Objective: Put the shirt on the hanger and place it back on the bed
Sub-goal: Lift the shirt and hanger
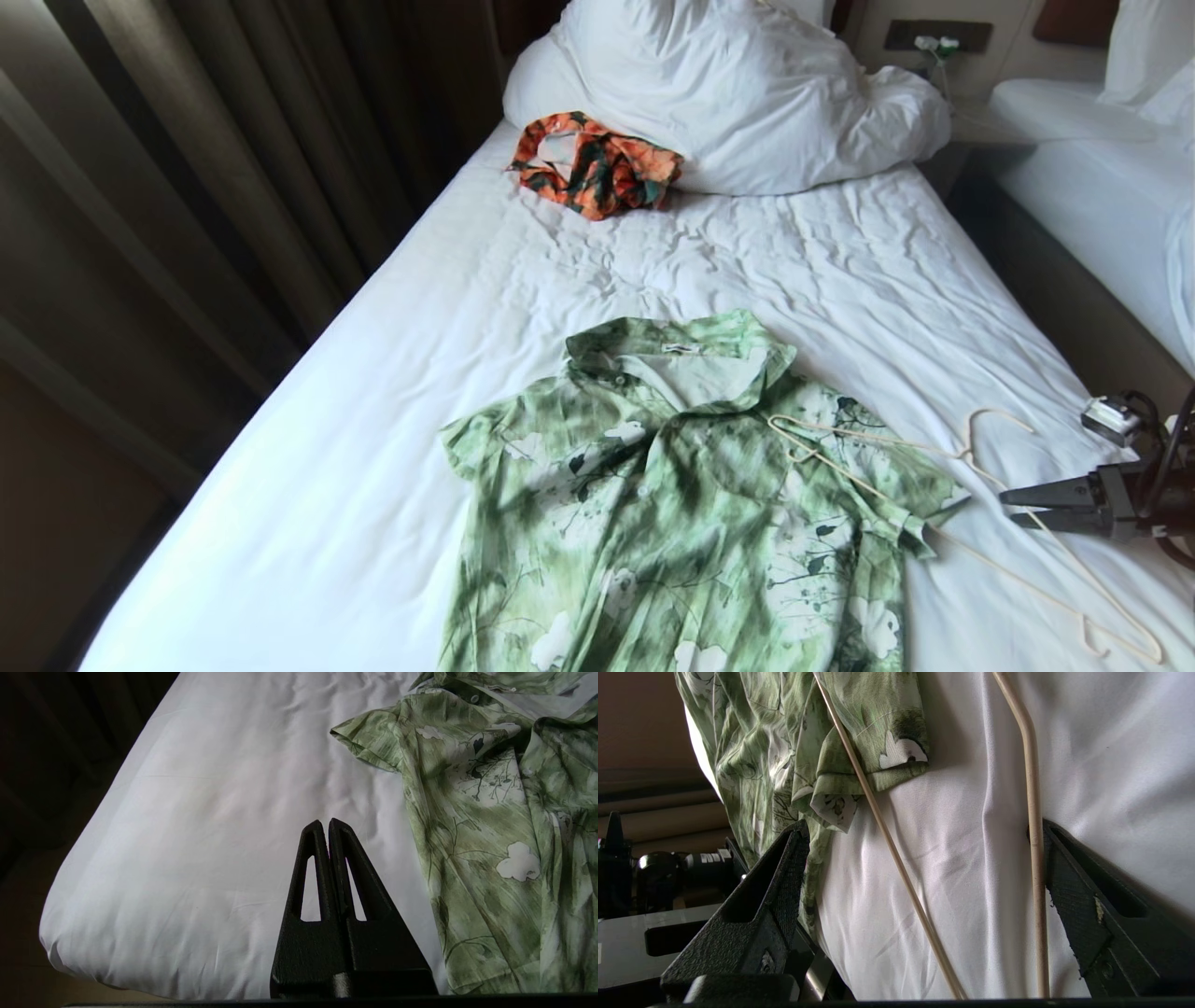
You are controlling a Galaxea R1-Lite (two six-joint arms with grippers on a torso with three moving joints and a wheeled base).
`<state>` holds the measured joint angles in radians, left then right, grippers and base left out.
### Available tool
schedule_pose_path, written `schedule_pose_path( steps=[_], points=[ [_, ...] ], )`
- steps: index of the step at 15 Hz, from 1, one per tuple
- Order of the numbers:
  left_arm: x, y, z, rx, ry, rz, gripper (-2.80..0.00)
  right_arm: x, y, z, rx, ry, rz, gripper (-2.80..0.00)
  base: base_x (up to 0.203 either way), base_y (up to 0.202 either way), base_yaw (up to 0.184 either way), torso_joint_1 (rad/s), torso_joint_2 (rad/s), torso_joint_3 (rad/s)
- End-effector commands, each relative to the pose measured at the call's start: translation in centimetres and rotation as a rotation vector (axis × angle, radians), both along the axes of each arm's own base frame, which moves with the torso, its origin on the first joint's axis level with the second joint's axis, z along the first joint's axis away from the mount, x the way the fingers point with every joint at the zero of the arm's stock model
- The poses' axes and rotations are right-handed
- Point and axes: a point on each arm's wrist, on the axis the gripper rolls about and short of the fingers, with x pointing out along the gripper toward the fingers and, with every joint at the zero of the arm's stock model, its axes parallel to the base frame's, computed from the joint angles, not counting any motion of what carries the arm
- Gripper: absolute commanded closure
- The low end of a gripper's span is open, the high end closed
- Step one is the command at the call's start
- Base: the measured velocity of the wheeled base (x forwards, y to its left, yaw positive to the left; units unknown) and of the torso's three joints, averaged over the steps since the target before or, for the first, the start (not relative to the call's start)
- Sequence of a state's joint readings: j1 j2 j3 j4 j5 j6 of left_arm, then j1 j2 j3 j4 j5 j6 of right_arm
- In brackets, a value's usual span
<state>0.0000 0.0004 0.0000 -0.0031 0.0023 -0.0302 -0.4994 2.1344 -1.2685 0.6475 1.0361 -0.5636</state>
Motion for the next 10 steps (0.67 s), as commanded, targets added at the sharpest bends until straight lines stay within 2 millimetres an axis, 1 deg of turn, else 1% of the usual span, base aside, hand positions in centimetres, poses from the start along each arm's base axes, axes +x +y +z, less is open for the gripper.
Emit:
schedule_pose_path(
  steps=[1,5,10],
  points=[
    [0.0,0.0,0.0,0.0,0.0,0.001,0.0,0.1,0.1,-0.5,0.015,0.011,0.006,-2.8,0.0,0.0,0.0,0.0,0.0,0.0],
    [0.0,0.0,0.0,0.0,-0.001,0.001,0.0,0.7,0.3,-0.6,0.002,-0.02,0.019,-2.8,0.0,0.0,0.0,0.0,0.0,0.0],
    [0.0,0.0,0.0,0.0,0.0,0.001,0.0,1.5,1.8,-0.5,-0.004,-0.033,0.066,-2.8,0.0,0.0,0.0,0.0,0.0,0.0]
  ],
)
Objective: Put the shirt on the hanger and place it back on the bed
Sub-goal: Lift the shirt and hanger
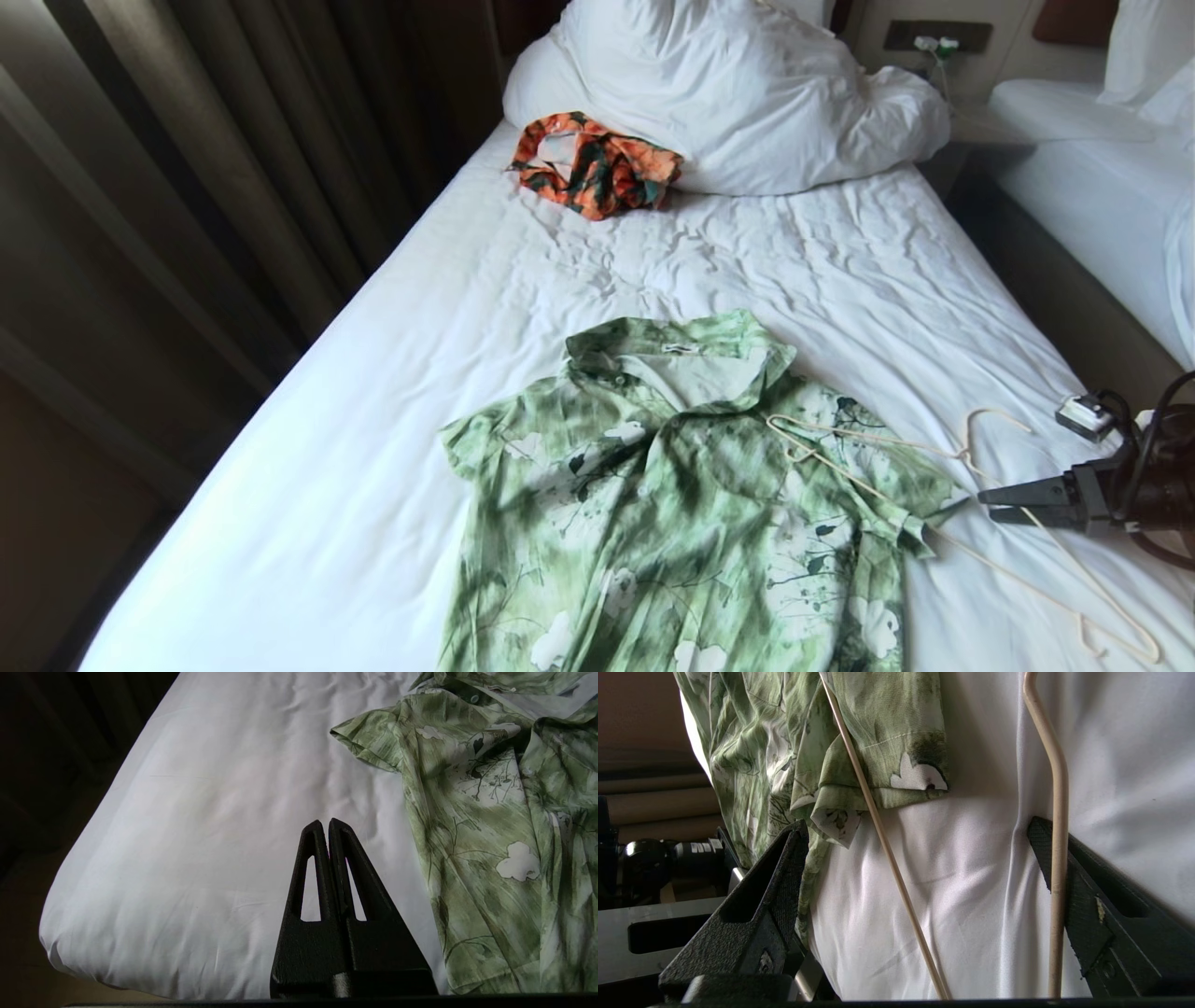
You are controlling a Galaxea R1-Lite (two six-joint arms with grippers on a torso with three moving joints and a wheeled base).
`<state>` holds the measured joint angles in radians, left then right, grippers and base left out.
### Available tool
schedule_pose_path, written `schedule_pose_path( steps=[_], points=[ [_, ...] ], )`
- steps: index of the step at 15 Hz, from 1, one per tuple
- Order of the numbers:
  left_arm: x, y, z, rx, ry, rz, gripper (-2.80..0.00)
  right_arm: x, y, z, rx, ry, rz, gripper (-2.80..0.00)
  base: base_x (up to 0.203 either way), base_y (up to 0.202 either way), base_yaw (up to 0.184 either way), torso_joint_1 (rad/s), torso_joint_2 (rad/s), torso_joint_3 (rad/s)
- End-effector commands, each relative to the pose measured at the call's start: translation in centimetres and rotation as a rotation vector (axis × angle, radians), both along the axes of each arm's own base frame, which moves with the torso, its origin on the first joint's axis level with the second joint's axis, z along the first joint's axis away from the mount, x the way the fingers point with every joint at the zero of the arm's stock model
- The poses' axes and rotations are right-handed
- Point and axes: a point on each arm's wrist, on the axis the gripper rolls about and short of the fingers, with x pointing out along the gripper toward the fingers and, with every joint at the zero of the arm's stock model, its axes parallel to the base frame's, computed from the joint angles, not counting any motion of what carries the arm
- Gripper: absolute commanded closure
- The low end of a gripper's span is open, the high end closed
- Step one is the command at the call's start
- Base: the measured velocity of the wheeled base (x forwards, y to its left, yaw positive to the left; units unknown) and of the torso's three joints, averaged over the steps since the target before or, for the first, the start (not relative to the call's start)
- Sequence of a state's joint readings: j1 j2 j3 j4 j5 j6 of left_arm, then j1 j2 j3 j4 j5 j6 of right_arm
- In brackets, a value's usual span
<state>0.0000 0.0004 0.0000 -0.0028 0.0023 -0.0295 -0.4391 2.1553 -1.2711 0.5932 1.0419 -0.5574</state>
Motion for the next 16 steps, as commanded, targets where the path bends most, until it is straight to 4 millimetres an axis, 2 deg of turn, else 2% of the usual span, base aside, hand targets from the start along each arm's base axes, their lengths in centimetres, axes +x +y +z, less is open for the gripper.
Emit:
schedule_pose_path(
  steps=[1,14,15,16],
  points=[
    [0.0,0.0,0.0,-0.001,-0.001,0.001,0.0,0.15,0.36,0.18,0.003,-0.007,0.013,-2.8,0.0,0.0,0.0,0.0,0.0,0.0],
    [0.0,0.0,0.0,-0.001,-0.001,0.001,0.0,0.23,0.81,0.58,0.019,-0.031,0.026,-2.8,0.0,0.0,0.0,0.0,0.0,0.0],
    [0.0,0.0,0.01,-0.001,-0.001,0.001,0.0,0.23,0.81,0.57,0.019,-0.028,0.025,0.0,0.0,0.0,0.0,0.0,0.0,0.0],
    [0.0,0.0,0.02,-0.001,-0.002,0.001,0.0,0.24,0.81,0.57,0.019,-0.028,0.024,0.0,0.0,0.0,0.0,0.0,0.0,0.0]
  ],
)
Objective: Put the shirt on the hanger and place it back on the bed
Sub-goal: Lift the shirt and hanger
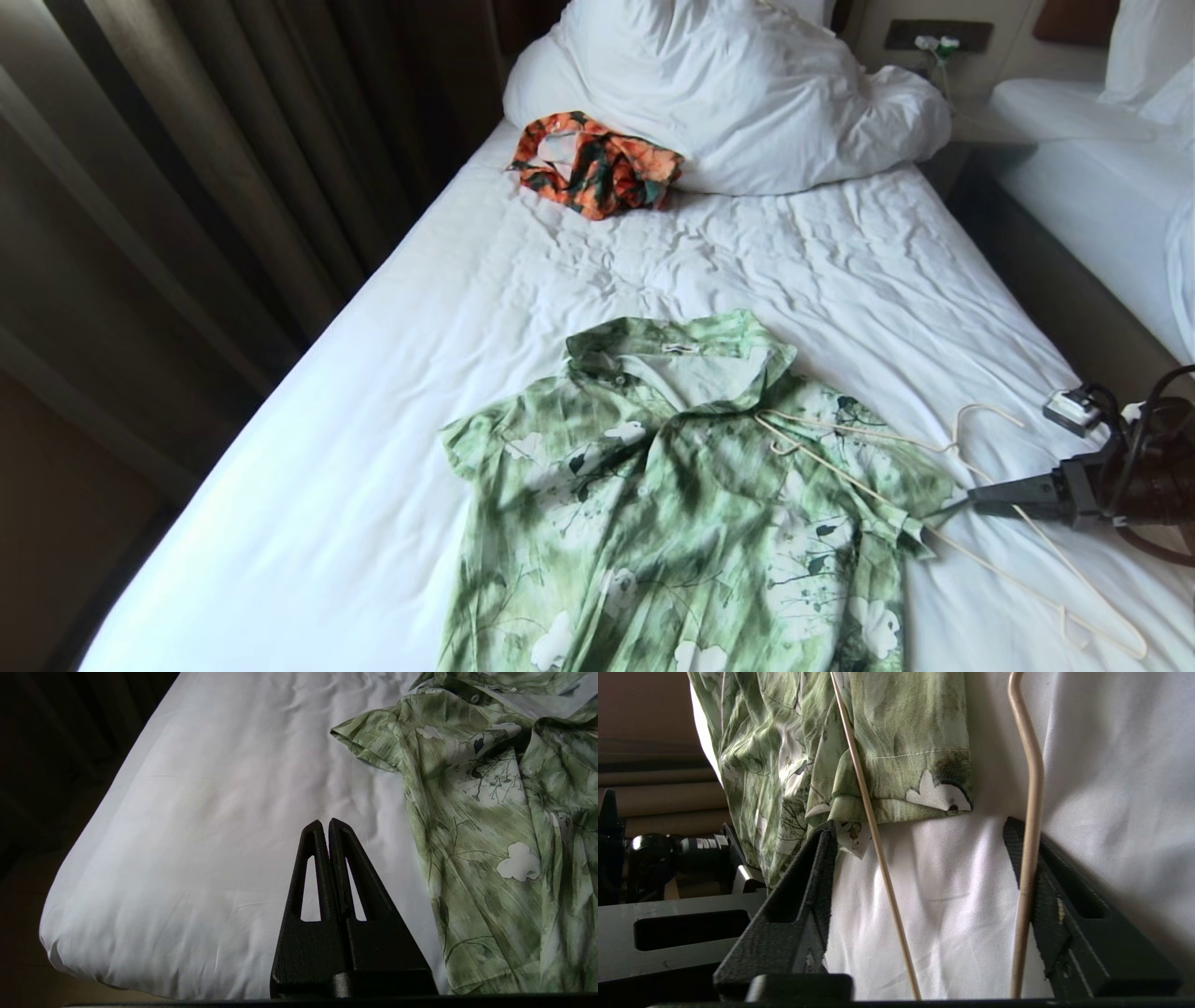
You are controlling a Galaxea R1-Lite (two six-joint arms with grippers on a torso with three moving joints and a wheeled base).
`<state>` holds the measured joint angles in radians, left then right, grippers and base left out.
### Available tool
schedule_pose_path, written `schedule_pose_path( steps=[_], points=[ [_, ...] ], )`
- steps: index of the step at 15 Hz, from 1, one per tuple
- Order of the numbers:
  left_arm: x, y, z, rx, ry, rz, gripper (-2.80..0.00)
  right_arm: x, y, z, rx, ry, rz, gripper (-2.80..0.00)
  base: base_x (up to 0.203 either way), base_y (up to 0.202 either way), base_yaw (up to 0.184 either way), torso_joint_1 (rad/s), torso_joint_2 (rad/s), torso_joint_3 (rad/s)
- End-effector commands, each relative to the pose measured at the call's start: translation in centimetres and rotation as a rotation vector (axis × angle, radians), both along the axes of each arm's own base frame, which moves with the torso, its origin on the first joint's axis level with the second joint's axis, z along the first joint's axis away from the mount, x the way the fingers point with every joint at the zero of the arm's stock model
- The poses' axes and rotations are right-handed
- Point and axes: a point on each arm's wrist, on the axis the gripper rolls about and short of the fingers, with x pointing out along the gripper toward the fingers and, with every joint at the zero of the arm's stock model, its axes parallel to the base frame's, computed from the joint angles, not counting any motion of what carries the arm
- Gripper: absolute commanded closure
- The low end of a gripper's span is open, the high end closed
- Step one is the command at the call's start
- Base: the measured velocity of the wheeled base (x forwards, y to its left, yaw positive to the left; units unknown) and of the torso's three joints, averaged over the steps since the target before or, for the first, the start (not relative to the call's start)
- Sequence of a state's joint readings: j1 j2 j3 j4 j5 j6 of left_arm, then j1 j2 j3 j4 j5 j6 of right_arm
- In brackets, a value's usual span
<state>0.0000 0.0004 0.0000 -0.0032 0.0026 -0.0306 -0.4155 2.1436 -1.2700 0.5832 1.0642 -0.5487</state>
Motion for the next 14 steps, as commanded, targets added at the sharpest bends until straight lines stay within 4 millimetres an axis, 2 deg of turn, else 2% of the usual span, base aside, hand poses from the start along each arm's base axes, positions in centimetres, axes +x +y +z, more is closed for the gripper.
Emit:
schedule_pose_path(
  steps=[1,9,14],
  points=[
    [0.0,0.0,0.0,0.0,0.0,0.0,0.0,0.0,0.0,0.1,0.003,-0.006,0.002,0.0,0.0,0.0,0.0,0.0,0.0,0.0],
    [0.0,0.0,0.0,0.0,-0.001,0.0,0.0,-0.1,-0.2,0.1,-0.001,-0.006,-0.004,0.0,0.0,0.0,0.0,0.0,0.0,0.0],
    [0.0,0.0,0.0,0.0,0.0,0.0,0.0,-0.5,-0.5,1.1,-0.016,-0.031,-0.018,0.0,0.0,0.0,0.0,0.0,0.0,0.0]
  ],
)
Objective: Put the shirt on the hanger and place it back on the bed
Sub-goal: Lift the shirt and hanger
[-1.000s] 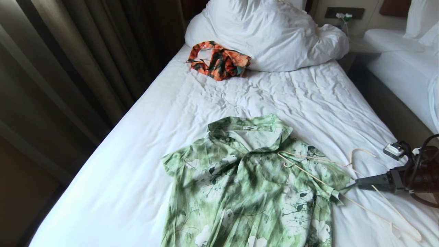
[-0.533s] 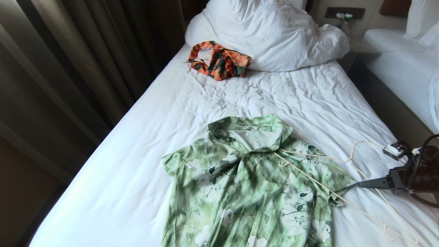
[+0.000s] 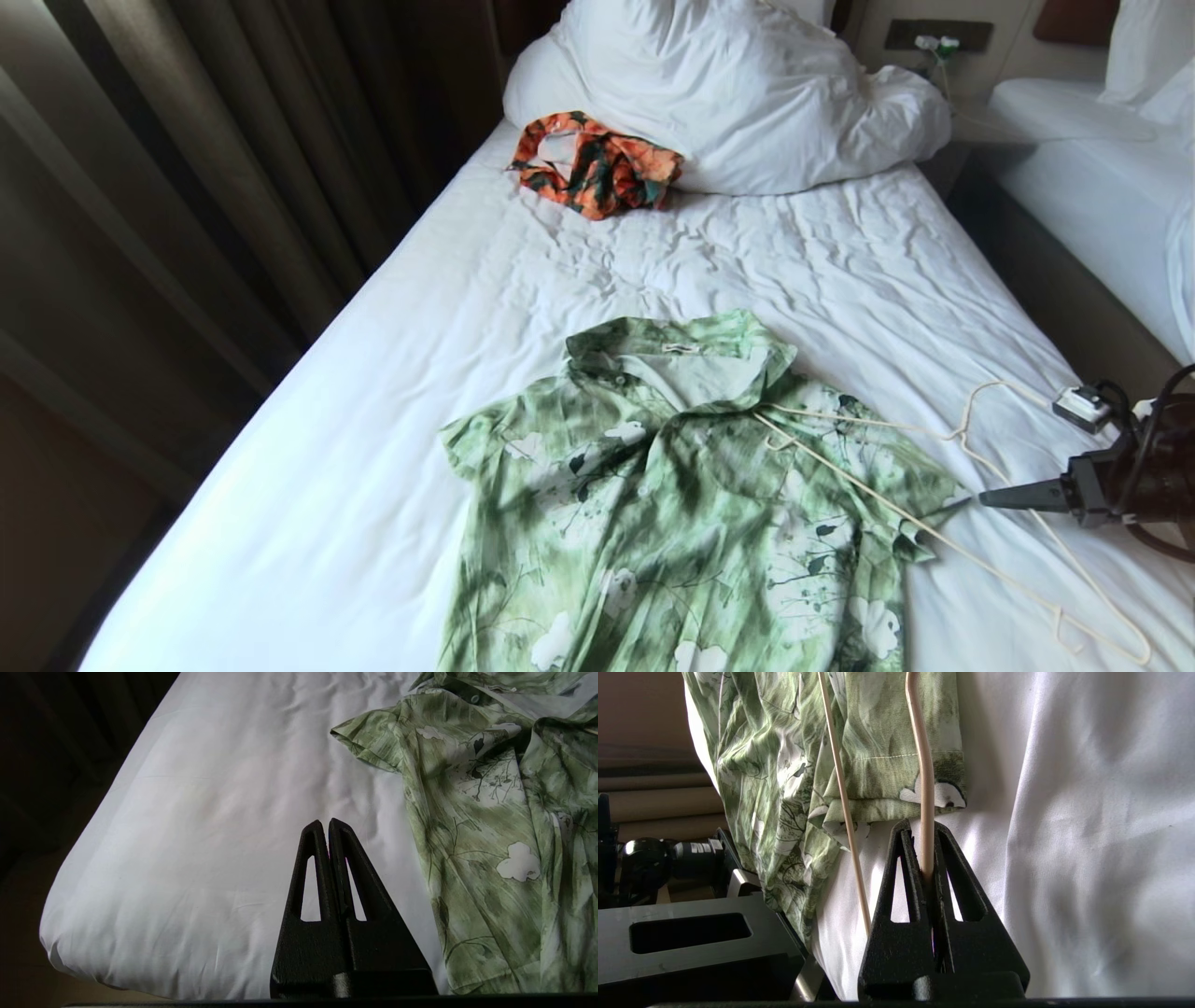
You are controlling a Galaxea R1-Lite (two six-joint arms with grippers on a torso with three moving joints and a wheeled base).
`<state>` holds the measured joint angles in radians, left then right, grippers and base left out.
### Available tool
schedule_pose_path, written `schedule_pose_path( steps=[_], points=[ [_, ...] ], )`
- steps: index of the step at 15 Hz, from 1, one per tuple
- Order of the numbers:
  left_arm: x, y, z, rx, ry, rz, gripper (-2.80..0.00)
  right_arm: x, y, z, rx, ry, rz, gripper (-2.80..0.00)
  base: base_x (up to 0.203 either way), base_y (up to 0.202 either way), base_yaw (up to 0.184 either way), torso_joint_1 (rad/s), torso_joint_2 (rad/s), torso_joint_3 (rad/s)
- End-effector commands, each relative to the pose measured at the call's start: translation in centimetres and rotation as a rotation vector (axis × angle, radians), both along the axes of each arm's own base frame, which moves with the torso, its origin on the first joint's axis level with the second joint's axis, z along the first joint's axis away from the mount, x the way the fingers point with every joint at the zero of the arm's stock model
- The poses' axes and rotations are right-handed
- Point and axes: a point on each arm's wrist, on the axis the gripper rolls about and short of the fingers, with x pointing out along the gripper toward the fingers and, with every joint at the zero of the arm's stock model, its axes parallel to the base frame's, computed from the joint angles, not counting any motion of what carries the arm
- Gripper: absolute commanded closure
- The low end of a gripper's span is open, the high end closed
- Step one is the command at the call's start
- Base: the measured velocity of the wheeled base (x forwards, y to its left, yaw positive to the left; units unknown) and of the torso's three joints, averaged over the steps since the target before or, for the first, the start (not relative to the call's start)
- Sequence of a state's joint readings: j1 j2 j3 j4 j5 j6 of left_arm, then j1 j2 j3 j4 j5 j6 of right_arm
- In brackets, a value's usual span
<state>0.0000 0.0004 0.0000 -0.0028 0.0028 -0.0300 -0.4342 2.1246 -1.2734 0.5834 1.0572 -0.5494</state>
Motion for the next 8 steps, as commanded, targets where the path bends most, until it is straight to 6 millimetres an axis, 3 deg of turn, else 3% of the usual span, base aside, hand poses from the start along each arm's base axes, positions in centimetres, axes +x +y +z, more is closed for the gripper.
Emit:
schedule_pose_path(
  steps=[1,8],
  points=[
    [0.0,0.0,0.0,-0.001,-0.001,0.0,0.0,-0.3,0.0,1.0,-0.006,-0.027,-0.003,0.0,0.0,0.0,0.0,0.0,0.0,0.0],
    [0.0,0.0,0.0,-0.001,-0.001,0.0,0.0,-2.2,-0.5,4.3,-0.044,-0.109,-0.04,0.0,0.0,0.0,0.0,0.0,0.0,0.0]
  ],
)
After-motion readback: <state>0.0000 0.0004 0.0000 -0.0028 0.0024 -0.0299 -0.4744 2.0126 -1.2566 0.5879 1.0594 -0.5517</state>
